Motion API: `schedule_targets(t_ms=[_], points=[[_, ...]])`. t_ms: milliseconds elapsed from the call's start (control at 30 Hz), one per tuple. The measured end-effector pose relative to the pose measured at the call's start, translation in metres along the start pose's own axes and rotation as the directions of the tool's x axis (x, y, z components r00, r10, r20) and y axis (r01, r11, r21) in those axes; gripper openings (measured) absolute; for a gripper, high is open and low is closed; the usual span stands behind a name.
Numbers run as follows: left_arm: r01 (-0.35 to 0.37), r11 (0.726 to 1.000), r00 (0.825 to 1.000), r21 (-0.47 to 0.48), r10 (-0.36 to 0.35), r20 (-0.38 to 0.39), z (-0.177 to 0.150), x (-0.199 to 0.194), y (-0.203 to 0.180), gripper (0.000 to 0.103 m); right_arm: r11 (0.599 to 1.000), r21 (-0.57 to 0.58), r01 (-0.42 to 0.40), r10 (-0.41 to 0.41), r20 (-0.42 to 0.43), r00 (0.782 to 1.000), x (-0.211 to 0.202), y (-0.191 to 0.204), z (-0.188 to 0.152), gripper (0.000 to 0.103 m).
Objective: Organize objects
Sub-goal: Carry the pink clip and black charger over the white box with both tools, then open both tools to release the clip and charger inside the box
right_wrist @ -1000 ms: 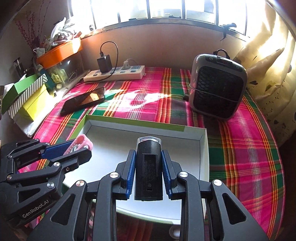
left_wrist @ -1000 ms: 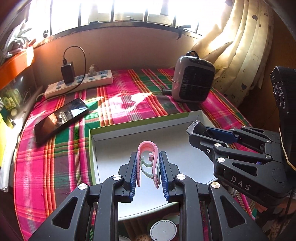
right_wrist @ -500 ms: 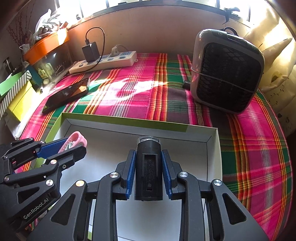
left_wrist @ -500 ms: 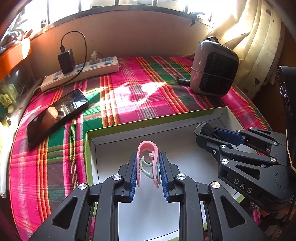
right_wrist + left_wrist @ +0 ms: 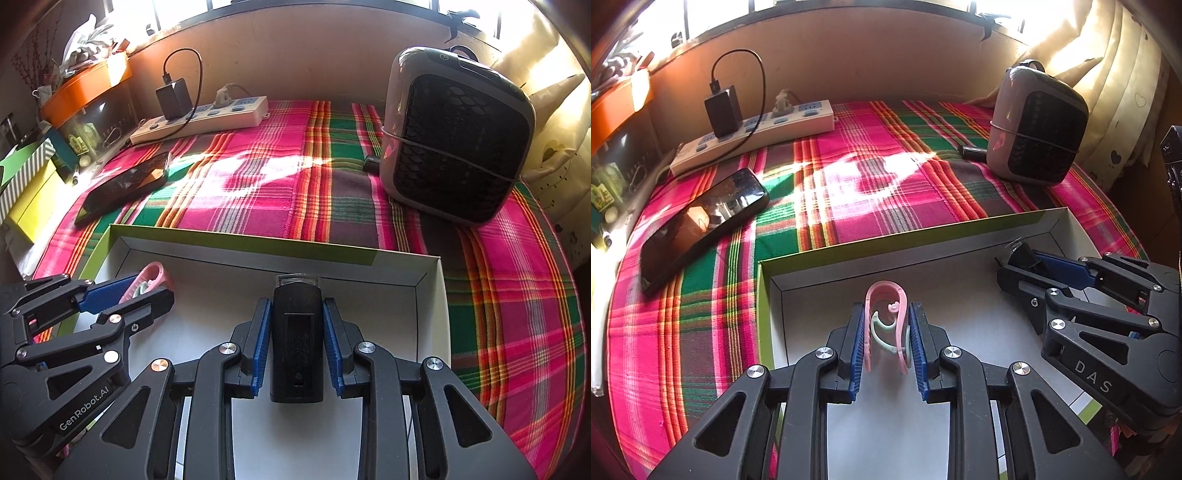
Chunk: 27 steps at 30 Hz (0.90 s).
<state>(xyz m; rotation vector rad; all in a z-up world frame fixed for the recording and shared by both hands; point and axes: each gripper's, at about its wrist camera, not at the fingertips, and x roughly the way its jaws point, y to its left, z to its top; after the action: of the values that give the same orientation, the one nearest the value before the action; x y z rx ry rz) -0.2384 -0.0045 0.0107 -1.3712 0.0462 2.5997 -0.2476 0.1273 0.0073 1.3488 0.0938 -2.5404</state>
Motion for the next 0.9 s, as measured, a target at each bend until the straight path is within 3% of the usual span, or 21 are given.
schedule_targets(t_ms=[733, 900], points=[[0.006, 1.0, 1.0, -0.005, -0.006, -0.013, 0.0031, 0.0041, -0.0031, 0.023, 1.0, 0.019, 0.004, -0.004, -0.003, 1.0, 0.0017, -0.0016, -0.0022, 0.029], [0.012, 1.0, 1.0, -0.01, -0.012, -0.003, -0.0003, -0.002, -0.0025, 0.03, 1.0, 0.03, 0.005, -0.006, 0.006, 1.0, -0.0029, -0.0032, -0.0048, 0.041]])
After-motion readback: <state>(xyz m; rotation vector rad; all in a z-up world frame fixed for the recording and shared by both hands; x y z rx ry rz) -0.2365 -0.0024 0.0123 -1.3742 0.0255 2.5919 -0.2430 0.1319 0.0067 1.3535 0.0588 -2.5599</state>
